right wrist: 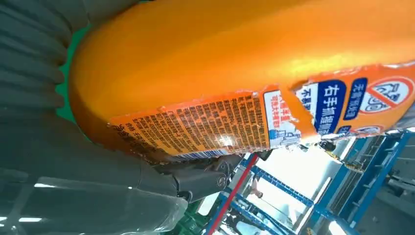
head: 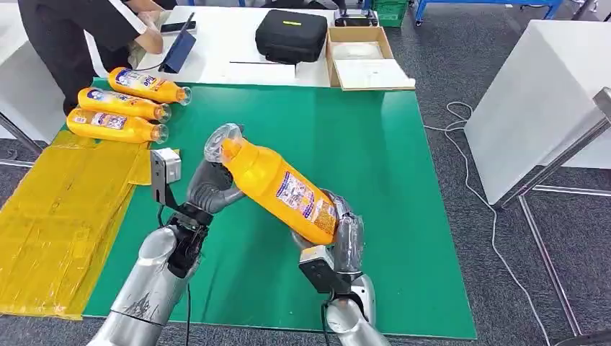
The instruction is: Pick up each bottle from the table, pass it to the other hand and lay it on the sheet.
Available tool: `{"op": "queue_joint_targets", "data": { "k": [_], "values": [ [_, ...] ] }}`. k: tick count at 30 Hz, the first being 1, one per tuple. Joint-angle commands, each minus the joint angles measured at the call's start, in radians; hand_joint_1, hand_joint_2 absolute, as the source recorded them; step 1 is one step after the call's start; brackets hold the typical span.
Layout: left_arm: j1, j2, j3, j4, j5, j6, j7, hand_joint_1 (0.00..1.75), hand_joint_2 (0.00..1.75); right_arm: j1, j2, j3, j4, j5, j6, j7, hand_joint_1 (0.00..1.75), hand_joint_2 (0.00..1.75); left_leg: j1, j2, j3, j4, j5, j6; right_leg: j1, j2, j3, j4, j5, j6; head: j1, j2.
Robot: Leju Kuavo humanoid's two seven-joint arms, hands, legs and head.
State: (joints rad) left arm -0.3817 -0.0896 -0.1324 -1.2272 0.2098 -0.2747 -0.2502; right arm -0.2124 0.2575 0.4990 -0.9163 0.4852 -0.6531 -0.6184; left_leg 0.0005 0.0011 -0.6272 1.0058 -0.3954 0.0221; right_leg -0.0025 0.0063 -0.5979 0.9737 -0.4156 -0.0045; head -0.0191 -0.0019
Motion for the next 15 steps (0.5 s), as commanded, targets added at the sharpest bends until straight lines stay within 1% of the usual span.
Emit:
{"op": "queue_joint_targets", "data": {
  "k": [1,3,4,6,10,12,15],
  "values": [
    [-0.039,-0.003,-0.021,0.029,0.001,0.000,0.007,0.00,1.75,-0.044,-0.008,0.027,0.068,-0.002,-0.041,-0.002,1.75,1.75,0.000,-0.001,0.001,0.000,0.000,-0.001,0.000,-0.001,0.002,0.000,-0.001,0.000,0.000,0.000],
    [-0.052,-0.004,-0.033,0.030,0.035,-0.014,0.010,0.00,1.75,-0.051,-0.004,0.016,0.080,0.022,-0.045,0.003,1.75,1.75,0.000,-0.002,0.004,0.000,-0.002,-0.002,-0.001,-0.002,0.004,0.001,-0.002,0.000,0.000,0.000],
    [-0.063,-0.007,-0.043,0.024,0.051,-0.019,0.013,0.00,1.75,-0.052,0.004,-0.007,0.088,0.046,-0.045,0.001,1.75,1.75,0.000,-0.002,0.003,0.000,-0.001,-0.002,0.000,-0.002,0.004,0.000,-0.002,0.000,0.000,0.000],
    [-0.069,-0.009,-0.055,0.005,0.067,-0.021,0.019,0.00,1.75,-0.054,0.009,-0.029,0.096,0.043,-0.045,-0.005,1.75,1.75,0.000,-0.003,0.002,0.001,-0.001,-0.002,0.000,-0.004,0.003,0.001,-0.002,0.000,0.000,0.000],
    [-0.040,0.002,-0.062,-0.055,0.075,-0.012,0.023,0.00,1.75,-0.040,0.004,-0.121,0.042,0.036,-0.045,-0.017,1.75,1.75,0.000,-0.003,0.001,0.001,0.000,-0.001,0.000,-0.003,0.002,0.001,-0.001,0.000,0.000,0.000],
    [-0.018,0.011,-0.056,-0.062,0.076,-0.009,0.022,0.00,1.75,-0.032,0.002,-0.179,-0.011,0.038,-0.045,-0.015,1.75,1.75,-0.001,-0.002,0.002,0.000,-0.001,-0.001,-0.001,-0.002,0.002,0.000,-0.001,0.000,0.000,0.000],
    [0.002,0.015,-0.044,-0.058,0.075,-0.006,0.019,0.00,1.75,-0.027,-0.012,-0.231,-0.070,0.027,-0.045,-0.006,1.75,1.75,-0.001,-0.002,0.003,0.000,-0.001,-0.002,-0.001,-0.002,0.004,0.001,-0.002,0.000,0.000,0.000]
  ]
}}
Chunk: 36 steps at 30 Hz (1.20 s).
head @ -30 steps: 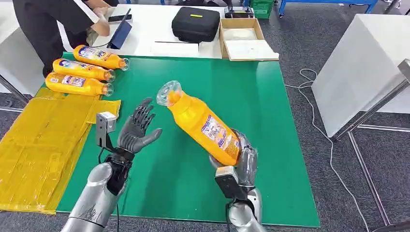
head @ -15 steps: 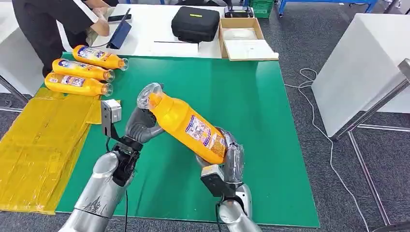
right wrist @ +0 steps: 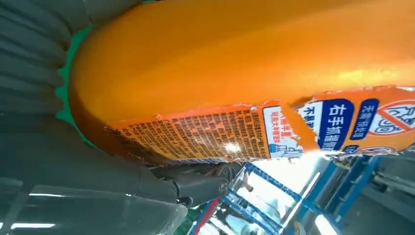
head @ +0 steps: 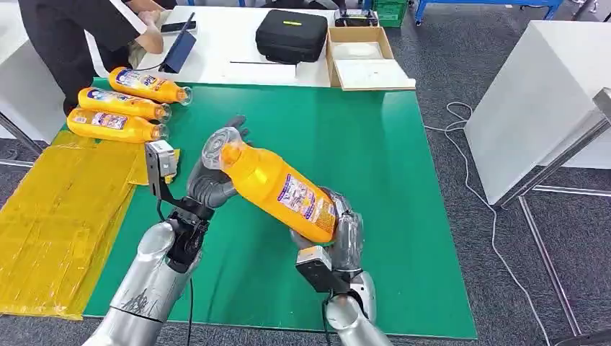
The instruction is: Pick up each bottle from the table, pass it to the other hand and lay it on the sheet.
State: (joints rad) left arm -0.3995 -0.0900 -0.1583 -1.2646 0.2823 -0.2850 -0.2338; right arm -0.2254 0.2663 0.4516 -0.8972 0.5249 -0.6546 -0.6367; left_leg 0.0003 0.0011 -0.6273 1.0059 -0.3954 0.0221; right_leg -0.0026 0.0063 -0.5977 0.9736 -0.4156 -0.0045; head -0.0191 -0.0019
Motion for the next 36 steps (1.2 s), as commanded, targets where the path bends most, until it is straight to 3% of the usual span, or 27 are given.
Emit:
{"op": "queue_joint_targets", "data": {
  "k": [1,18,27,36],
  "values": [
    [0.023,0.016,-0.014,-0.021,0.002,0.006,0.001,0.00,1.75,-0.012,-0.022,-0.201,-0.103,-0.023,-0.044,0.003,1.75,1.75,-0.001,-0.001,0.002,-0.001,0.000,-0.001,-0.001,-0.001,0.001,0.000,-0.001,0.000,0.000,0.000],
    [0.038,0.012,0.026,0.009,-0.006,0.027,-0.010,0.00,1.75,-0.092,0.013,-0.329,-0.045,-0.034,-0.044,-0.061,1.75,1.75,-0.001,0.001,0.005,0.000,-0.002,-0.003,-0.001,0.000,0.004,0.001,-0.002,0.000,0.000,0.000],
    [0.092,-0.016,-0.049,-0.118,-0.003,-0.003,-0.017,0.00,1.75,-0.148,0.083,-0.469,0.056,0.221,-0.044,-0.061,1.75,1.75,0.000,0.001,0.001,0.000,-0.001,-0.002,0.000,0.000,0.001,0.000,-0.001,0.000,0.000,0.000],
    [0.116,-0.031,-0.089,-0.200,0.030,-0.013,-0.012,0.00,1.75,-0.151,0.083,-0.461,0.075,0.275,-0.044,-0.034,1.75,1.75,0.000,0.000,0.003,0.000,-0.002,-0.002,0.000,-0.001,0.003,0.000,-0.001,0.000,0.000,0.000]
  ]
}}
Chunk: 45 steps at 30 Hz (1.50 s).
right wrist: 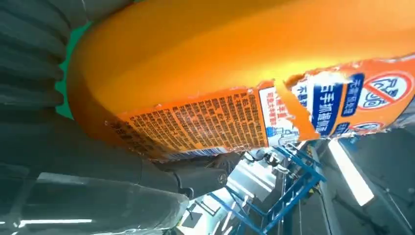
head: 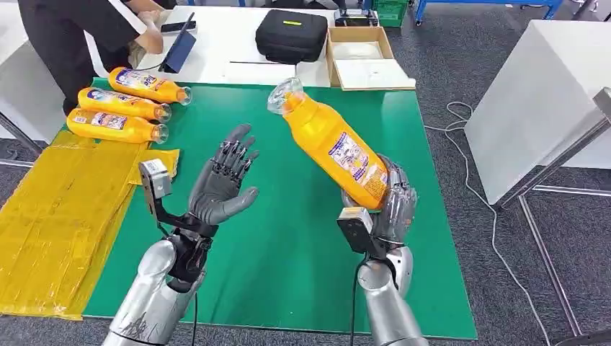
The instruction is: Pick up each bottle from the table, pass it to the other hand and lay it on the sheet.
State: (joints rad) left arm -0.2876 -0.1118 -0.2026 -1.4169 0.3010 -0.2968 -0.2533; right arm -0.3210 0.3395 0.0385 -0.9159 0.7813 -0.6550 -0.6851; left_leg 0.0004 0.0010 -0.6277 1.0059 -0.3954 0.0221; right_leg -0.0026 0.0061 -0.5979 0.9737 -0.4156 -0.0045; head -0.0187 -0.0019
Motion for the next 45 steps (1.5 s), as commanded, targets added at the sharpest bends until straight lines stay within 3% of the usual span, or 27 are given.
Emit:
{"op": "queue_joint_targets", "data": {
  "k": [1,12,18,23,27,33,45],
  "values": [
    [0.004,-0.010,-0.044,-0.047,0.011,-0.001,0.007,0.00,1.75,-0.056,0.010,-0.048,0.093,0.018,-0.043,0.014,1.75,1.75,-0.001,0.000,0.003,0.000,-0.001,-0.001,-0.001,0.000,0.002,0.000,-0.001,0.000,0.000,0.000],
    [-0.023,-0.025,-0.116,-0.035,0.040,-0.003,0.004,0.00,1.75,-0.015,0.010,-0.038,0.029,0.122,-0.043,0.080,1.75,1.75,0.000,-0.003,0.003,0.000,-0.002,-0.002,-0.001,-0.003,0.004,0.001,-0.002,0.000,0.000,0.000],
    [-0.074,-0.033,-0.112,0.015,0.073,0.017,0.016,0.00,1.75,-0.007,0.010,0.035,0.031,0.091,-0.043,0.070,1.75,1.75,0.000,-0.002,0.002,0.000,0.000,-0.002,0.000,-0.002,0.002,0.000,-0.001,0.000,0.000,0.000],
    [-0.111,-0.048,-0.098,0.068,0.074,0.049,0.017,0.00,1.75,0.042,0.010,0.065,-0.130,-0.048,-0.043,-0.013,1.75,1.75,0.000,-0.002,0.003,0.000,-0.001,-0.002,-0.001,-0.003,0.003,0.001,-0.002,0.000,-0.001,0.000],
    [-0.111,-0.048,-0.098,0.068,0.074,0.049,0.017,0.00,1.75,0.042,0.010,0.065,-0.130,-0.048,-0.043,-0.013,1.75,1.75,-0.001,-0.003,0.003,0.000,-0.001,-0.002,-0.001,-0.003,0.003,0.001,-0.002,0.000,0.000,0.000],
    [-0.153,-0.059,-0.068,0.136,0.031,0.120,0.015,0.00,1.75,0.121,0.010,0.136,-0.342,-0.066,-0.043,-0.013,1.75,1.75,0.000,-0.003,0.002,0.000,0.000,-0.002,0.000,-0.003,0.002,0.001,-0.002,0.000,0.000,0.000],
    [-0.162,-0.054,-0.030,0.176,0.025,0.141,0.010,0.00,1.75,0.146,0.010,0.159,-0.408,-0.084,-0.043,-0.013,1.73,1.75,0.000,-0.001,0.002,0.000,-0.001,-0.002,0.000,-0.001,0.002,0.000,-0.001,0.000,0.000,0.000]
  ]
}}
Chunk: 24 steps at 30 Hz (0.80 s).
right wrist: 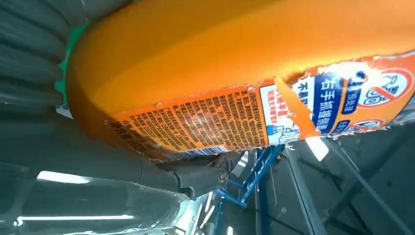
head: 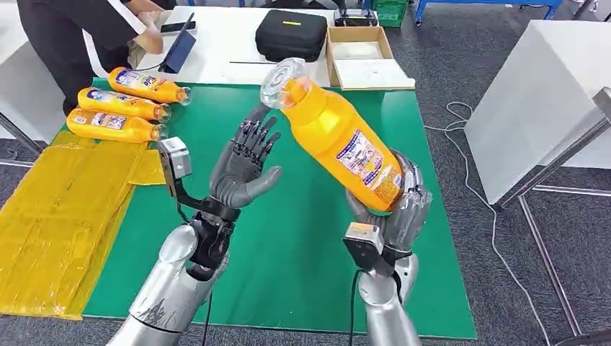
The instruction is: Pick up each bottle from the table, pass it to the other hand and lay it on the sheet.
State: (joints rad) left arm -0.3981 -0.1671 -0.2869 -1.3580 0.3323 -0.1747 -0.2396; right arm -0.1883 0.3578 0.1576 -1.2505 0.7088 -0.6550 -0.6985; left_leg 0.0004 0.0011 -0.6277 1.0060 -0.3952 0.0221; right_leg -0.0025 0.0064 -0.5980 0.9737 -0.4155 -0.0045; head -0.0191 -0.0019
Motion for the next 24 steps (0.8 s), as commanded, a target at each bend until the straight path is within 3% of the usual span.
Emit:
{"op": "queue_joint_targets", "data": {
  "k": [1,13,18,24],
  "values": [
    [-0.049,0.002,0.059,0.117,-0.007,0.021,-0.005,0.00,1.75,0.018,-0.009,0.044,-0.072,-0.007,-0.043,0.000,1.75,1.75,-0.001,-0.001,0.004,0.000,-0.001,-0.002,-0.001,-0.001,0.004,0.000,-0.002,0.000,0.000,0.000],
    [0.019,0.018,0.069,0.008,0.022,0.019,-0.002,0.00,1.75,-0.030,-0.009,0.026,0.109,0.028,-0.043,0.001,1.73,1.75,0.000,0.002,0.004,-0.001,-0.001,-0.002,0.000,0.001,0.004,-0.001,-0.001,0.000,0.000,0.000],
    [0.029,0.011,0.057,-0.006,0.032,-0.007,-0.004,0.00,1.75,-0.073,-0.009,-0.010,0.190,0.099,-0.043,0.104,1.69,1.75,0.000,0.001,0.003,-0.001,-0.001,-0.002,0.000,0.001,0.003,-0.001,0.000,0.000,0.000,0.000],
    [0.029,0.011,0.057,-0.006,0.032,-0.007,-0.004,0.00,1.75,-0.073,-0.009,-0.010,0.190,0.099,-0.043,0.104,1.69,1.75,0.000,0.000,0.003,-0.001,-0.001,-0.002,-0.001,0.000,0.003,0.000,-0.001,0.000,0.000,0.000]
  ]
}}
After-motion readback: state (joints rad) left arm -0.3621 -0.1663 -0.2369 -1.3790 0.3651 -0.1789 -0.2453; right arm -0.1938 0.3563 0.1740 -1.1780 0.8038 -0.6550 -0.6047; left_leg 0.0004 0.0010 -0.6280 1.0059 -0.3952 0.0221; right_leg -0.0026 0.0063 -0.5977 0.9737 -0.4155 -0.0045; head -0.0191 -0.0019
